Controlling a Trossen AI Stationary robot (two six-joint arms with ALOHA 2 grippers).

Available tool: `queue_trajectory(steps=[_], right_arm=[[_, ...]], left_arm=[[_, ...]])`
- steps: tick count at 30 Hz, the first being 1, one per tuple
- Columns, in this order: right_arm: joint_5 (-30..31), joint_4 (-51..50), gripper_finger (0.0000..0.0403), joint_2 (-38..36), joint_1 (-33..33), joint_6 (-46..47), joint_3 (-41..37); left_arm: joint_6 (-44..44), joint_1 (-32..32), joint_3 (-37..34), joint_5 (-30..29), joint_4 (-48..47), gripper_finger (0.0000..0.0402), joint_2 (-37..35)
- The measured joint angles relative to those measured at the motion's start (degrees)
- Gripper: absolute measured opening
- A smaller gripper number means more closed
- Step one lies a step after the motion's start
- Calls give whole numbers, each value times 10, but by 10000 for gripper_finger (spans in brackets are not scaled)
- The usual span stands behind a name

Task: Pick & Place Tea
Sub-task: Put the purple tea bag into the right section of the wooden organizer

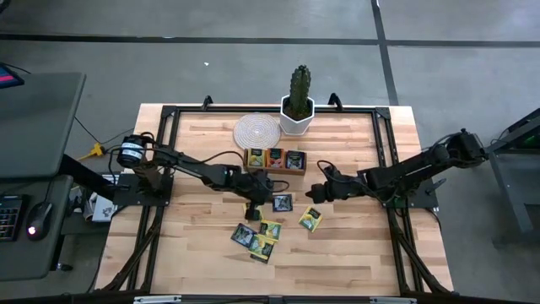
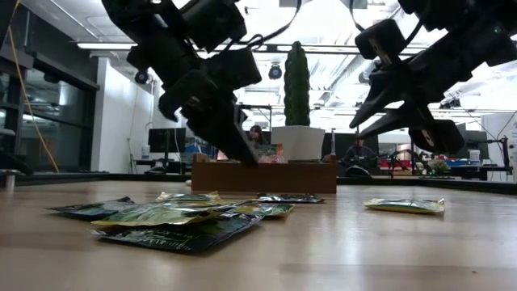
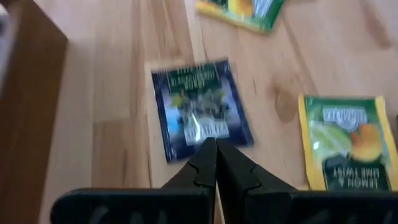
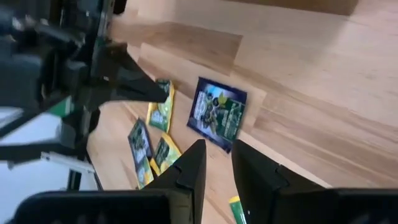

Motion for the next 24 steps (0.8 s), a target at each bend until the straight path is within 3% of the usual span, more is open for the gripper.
queue_trajectory(steps=[8, 15, 24], right_arm=[[12, -17, 74, 43, 0, 19, 41], [10, -151, 74, 114, 0, 9, 132], [-34, -139, 74, 189, 0, 35, 155]], left_arm=[[0, 0, 13, 8, -14, 0, 37], [19, 0, 37, 4, -27, 0, 57], [42, 0, 40, 4, -3, 0, 63]])
